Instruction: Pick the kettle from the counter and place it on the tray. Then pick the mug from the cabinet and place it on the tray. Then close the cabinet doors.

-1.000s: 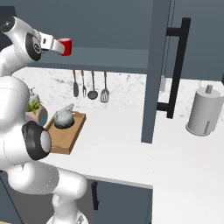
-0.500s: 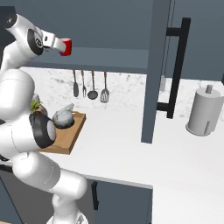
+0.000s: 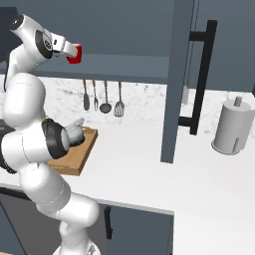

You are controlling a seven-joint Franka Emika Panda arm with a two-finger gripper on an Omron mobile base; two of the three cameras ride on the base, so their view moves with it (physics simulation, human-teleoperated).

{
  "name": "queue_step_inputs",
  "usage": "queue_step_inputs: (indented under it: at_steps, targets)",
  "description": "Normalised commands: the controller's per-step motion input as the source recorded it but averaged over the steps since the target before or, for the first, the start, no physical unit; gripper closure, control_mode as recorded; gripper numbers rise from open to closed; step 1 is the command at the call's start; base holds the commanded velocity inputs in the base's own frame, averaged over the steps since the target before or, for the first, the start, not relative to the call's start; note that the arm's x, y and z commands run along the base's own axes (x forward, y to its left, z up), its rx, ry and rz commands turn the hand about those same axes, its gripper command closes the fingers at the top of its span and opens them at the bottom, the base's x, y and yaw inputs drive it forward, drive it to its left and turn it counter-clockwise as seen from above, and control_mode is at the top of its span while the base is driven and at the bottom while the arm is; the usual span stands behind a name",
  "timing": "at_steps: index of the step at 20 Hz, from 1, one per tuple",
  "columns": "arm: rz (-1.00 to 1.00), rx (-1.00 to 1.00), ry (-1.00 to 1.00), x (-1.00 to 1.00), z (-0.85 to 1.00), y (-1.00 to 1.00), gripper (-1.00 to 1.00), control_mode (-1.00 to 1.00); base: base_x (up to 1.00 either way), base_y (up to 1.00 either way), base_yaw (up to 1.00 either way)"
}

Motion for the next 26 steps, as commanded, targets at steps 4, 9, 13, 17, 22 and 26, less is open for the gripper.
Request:
queue_step_inputs:
  at_steps: [4, 9, 13, 17, 22, 26]
  targets:
    - [0.0, 0.0, 0.0, 0.19, -0.07, 0.0, -1.0, -1.0, 0.0, 0.0, 0.0]
    - [0.0, 0.0, 0.0, 0.21, -0.18, 0.0, -1.0, -1.0, 0.0, 0.0, 0.0]
    - [0.0, 0.0, 0.0, 0.2, -0.09, 0.0, -1.0, -1.0, 0.0, 0.0, 0.0]
    - [0.0, 0.0, 0.0, 0.1, 0.0, 0.0, -1.0, -1.0, 0.0, 0.0, 0.0]
    - [-0.01, 0.0, 0.0, 0.08, 0.0, 0.0, -1.0, -1.0, 0.0, 0.0, 0.0]
    - [-0.06, 0.0, 0.0, 0.0, 0.0, 0.0, 1.0, -1.0, 0.0, 0.0, 0.0]
